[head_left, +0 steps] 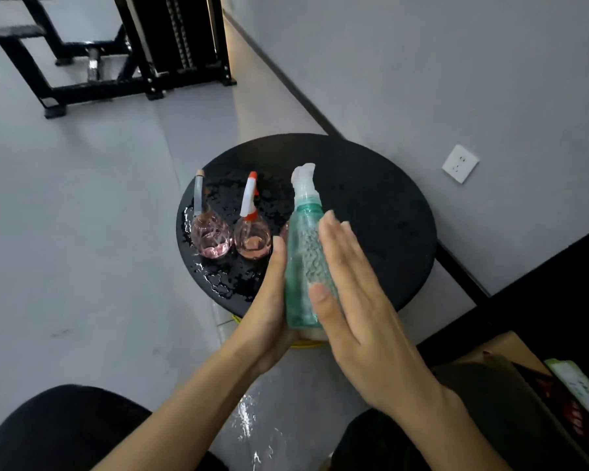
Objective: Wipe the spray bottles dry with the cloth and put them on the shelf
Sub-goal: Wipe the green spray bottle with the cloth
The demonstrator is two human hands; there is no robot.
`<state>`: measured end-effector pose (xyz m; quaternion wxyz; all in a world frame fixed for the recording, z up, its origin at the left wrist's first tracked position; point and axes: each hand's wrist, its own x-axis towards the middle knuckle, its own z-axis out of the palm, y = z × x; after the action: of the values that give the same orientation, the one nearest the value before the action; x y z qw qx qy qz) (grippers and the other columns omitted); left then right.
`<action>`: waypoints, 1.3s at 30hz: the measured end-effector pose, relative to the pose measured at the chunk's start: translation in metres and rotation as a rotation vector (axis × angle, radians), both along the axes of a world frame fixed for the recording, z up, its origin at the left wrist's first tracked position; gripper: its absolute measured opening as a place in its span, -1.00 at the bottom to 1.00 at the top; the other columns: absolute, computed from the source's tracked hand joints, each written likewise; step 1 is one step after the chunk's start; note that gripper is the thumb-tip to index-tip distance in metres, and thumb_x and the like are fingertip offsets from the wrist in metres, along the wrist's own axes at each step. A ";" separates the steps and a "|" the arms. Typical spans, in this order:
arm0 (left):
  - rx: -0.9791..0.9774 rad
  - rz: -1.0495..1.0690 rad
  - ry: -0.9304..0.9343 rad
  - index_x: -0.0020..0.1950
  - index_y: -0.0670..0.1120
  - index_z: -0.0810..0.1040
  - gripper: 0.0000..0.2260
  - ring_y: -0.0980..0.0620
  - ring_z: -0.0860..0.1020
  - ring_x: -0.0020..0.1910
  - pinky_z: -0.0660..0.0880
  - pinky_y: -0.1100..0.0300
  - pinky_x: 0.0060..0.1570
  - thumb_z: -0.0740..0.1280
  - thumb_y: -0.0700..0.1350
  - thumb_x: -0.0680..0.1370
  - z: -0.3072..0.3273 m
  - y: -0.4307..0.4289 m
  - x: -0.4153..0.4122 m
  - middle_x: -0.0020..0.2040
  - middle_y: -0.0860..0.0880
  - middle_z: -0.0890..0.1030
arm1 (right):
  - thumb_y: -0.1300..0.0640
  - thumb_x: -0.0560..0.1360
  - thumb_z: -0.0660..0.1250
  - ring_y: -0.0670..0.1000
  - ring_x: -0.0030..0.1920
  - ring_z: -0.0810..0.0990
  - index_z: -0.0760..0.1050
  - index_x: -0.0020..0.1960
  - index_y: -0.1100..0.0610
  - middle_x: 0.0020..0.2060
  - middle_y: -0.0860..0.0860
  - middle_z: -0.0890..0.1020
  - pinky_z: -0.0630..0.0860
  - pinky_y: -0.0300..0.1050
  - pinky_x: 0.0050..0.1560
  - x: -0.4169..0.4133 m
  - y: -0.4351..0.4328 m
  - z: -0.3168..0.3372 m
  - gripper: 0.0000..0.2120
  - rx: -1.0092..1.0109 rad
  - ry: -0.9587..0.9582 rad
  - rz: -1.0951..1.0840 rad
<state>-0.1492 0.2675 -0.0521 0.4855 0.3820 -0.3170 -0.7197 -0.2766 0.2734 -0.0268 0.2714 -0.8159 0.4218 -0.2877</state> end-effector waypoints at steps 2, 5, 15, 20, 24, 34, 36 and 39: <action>0.011 0.064 0.020 0.33 -0.01 0.50 -0.34 0.00 0.62 0.16 0.61 0.17 -0.02 -0.05 0.35 0.47 0.007 0.008 0.004 0.16 -0.05 0.67 | -0.09 0.64 -0.09 -0.17 0.54 -0.21 -0.08 0.58 0.00 0.56 -0.23 -0.11 -0.14 -0.15 0.53 0.001 0.022 0.004 -0.46 -0.012 0.007 0.044; 0.034 0.120 0.045 0.29 0.00 0.53 -0.39 -0.01 0.60 0.20 0.58 0.15 0.09 -0.07 0.32 0.54 0.012 0.021 0.005 0.19 -0.07 0.65 | -0.08 0.63 -0.12 -0.17 0.54 -0.21 -0.08 0.57 -0.02 0.55 -0.25 -0.13 -0.15 -0.16 0.52 0.004 0.043 0.008 -0.47 -0.072 0.071 0.032; 0.050 0.156 0.055 0.08 0.16 0.66 -0.51 0.02 0.69 -0.07 0.61 0.02 -0.25 -0.02 0.30 0.58 0.024 0.054 0.005 0.02 -0.02 0.71 | -0.06 0.67 -0.10 -0.30 0.49 -0.26 -0.05 0.56 -0.13 0.51 -0.37 -0.12 -0.16 -0.25 0.50 0.019 0.045 0.034 -0.54 -0.022 -0.003 0.008; 0.078 0.221 0.060 0.17 -0.05 0.62 -0.47 -0.01 0.66 0.08 0.55 0.13 -0.02 0.05 0.27 0.58 0.028 0.056 0.012 0.09 -0.09 0.69 | -0.10 0.60 -0.13 -0.20 0.53 -0.22 -0.05 0.54 -0.15 0.52 -0.35 -0.10 -0.11 -0.07 0.53 0.018 0.083 0.023 -0.49 -0.092 0.034 0.023; 0.016 0.179 -0.005 0.16 0.12 0.62 -0.56 0.05 0.67 -0.03 0.60 0.11 -0.23 0.01 0.24 0.60 0.029 0.062 0.004 0.02 0.00 0.70 | -0.13 0.64 -0.13 -0.29 0.50 -0.27 -0.08 0.54 -0.17 0.50 -0.40 -0.14 -0.22 -0.35 0.46 0.019 0.056 0.032 -0.53 -0.031 -0.017 0.000; 0.044 0.204 0.045 0.11 -0.05 0.62 -0.50 0.02 0.68 -0.03 0.59 0.21 -0.15 0.03 0.25 0.58 0.026 0.060 0.010 -0.01 -0.07 0.71 | -0.05 0.62 -0.14 -0.21 0.53 -0.25 -0.04 0.55 -0.14 0.52 -0.36 -0.11 -0.11 -0.02 0.52 0.018 0.084 0.020 -0.51 -0.083 0.043 0.041; 0.040 0.196 0.019 0.09 -0.03 0.63 -0.51 0.04 0.68 0.00 0.59 0.22 -0.12 0.02 0.24 0.59 0.026 0.061 0.010 0.01 -0.06 0.71 | -0.05 0.62 -0.13 -0.22 0.53 -0.24 -0.01 0.55 -0.14 0.52 -0.37 -0.08 -0.06 0.04 0.52 0.018 0.084 0.017 -0.51 -0.077 0.043 0.033; -0.008 0.188 -0.048 0.09 0.10 0.61 -0.60 0.09 0.68 -0.10 0.59 0.18 -0.27 0.04 0.22 0.59 0.025 0.064 0.002 -0.06 0.02 0.71 | -0.05 0.65 -0.10 -0.25 0.52 -0.22 0.06 0.56 -0.09 0.53 -0.34 -0.03 -0.09 -0.07 0.53 0.020 0.057 0.025 -0.52 -0.052 -0.020 -0.007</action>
<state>-0.1470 0.3320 -0.0270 0.5445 0.4252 -0.2944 -0.6603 -0.2568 0.3303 -0.0020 0.2536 -0.8182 0.4141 -0.3077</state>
